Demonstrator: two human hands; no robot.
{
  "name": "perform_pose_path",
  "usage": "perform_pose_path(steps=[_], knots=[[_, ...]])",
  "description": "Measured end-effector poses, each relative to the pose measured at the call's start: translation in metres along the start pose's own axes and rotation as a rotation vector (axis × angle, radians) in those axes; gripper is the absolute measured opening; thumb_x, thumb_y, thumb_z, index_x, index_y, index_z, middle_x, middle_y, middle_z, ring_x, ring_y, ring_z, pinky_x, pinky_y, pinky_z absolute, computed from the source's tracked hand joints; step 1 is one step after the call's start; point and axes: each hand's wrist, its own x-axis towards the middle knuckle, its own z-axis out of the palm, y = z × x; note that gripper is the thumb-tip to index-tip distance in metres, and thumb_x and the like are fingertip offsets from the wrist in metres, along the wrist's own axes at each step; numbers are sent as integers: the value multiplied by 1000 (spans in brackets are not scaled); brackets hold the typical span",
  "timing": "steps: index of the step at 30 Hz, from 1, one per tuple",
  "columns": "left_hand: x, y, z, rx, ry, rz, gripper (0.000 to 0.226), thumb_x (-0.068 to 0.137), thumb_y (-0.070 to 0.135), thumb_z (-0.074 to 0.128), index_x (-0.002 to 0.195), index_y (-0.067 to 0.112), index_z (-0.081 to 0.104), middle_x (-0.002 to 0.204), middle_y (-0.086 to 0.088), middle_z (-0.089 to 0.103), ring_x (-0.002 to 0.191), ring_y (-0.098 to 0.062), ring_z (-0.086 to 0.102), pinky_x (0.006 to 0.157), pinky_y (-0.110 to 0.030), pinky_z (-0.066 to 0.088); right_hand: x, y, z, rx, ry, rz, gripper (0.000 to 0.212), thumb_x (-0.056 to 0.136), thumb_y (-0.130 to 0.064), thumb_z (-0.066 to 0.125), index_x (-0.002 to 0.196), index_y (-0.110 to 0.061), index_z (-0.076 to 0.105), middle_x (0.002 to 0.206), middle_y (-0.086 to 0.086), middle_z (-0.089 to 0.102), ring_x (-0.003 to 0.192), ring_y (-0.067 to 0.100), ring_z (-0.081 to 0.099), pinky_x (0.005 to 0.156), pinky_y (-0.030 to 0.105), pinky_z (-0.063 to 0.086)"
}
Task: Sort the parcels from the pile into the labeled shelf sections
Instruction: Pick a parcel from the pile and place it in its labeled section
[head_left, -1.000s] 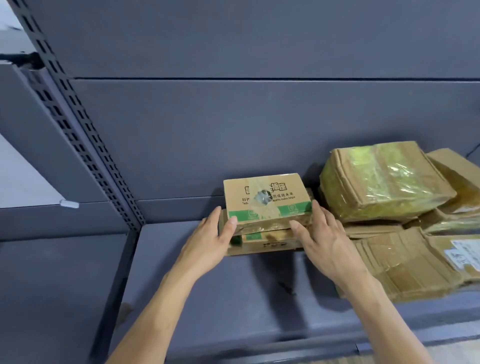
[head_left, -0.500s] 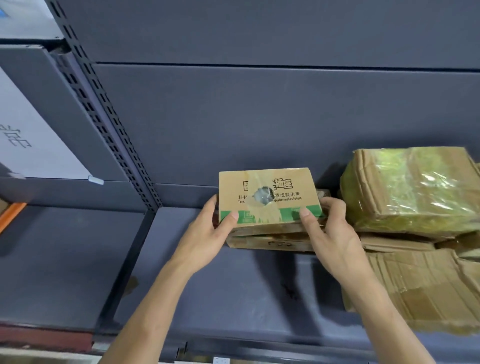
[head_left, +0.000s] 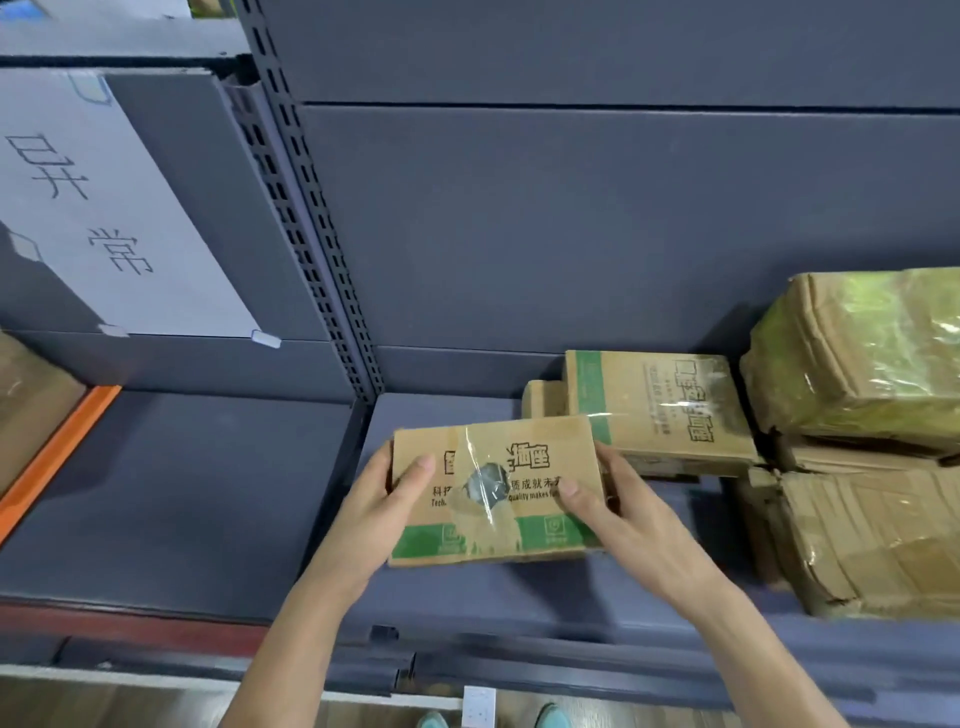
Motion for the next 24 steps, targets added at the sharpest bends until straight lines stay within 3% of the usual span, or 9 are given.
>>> perform_pose_path(steps=[3,6,9,13,16,18,21,22,24], knots=[[6,-14,-14,30,52,-56,55,96,55,62,148,41,49,130,26,66,121,3,62,115,-42,44,-3,5,25,-58,-77,45,81,87,-72,56,154,-39,28,126,-25,65,117,3,61,102,33,48],[10,-20,-25,95,14,-103,77,87,65,66,155,50,33,152,25,47,139,-3,46,121,-42,34,-2,9,39,-111,-41,81,76,89,-63,62,153,-41,28,121,-27,64,109,0,63,93,28,49],[15,-20,-27,141,-13,-81,81,80,84,58,151,60,29,160,29,31,145,-1,32,121,-41,29,1,7,46,-118,11,108,70,88,-58,66,148,-43,33,106,-37,61,100,-9,59,75,8,42],[16,-15,-25,132,-18,-22,80,71,99,42,144,71,25,146,43,27,133,10,30,112,-34,31,0,-2,56,-58,91,111,68,87,-58,68,145,-43,35,102,-42,55,92,-17,55,71,6,39],[16,-24,-29,161,-19,2,76,82,92,37,150,61,26,145,42,29,133,12,30,110,-31,30,-7,-5,65,-18,110,90,79,84,-69,60,151,-44,25,103,-49,49,91,-32,50,71,1,39],[15,-33,-33,185,0,-16,62,93,79,36,149,53,34,144,34,39,133,3,39,106,-30,34,-11,-4,70,-4,116,91,84,81,-81,48,153,-50,18,117,-43,53,100,-20,58,80,6,41],[13,-39,-38,224,-18,-92,45,97,73,33,137,54,42,137,22,51,123,-11,55,102,-35,47,-13,-6,76,61,154,181,72,84,-87,31,149,-59,20,130,-11,60,107,14,67,98,36,50],[11,-38,-39,219,-29,-115,39,96,75,31,128,57,44,133,24,52,115,-12,61,95,-33,51,-13,-8,76,91,166,199,66,84,-87,28,145,-60,26,126,-10,62,98,11,69,97,40,53],[7,-33,-39,179,-30,-134,42,88,86,26,112,59,48,116,39,51,102,1,64,79,-23,45,-13,-12,76,111,173,196,57,81,-91,23,129,-62,37,111,-24,62,83,-4,69,86,31,52]])
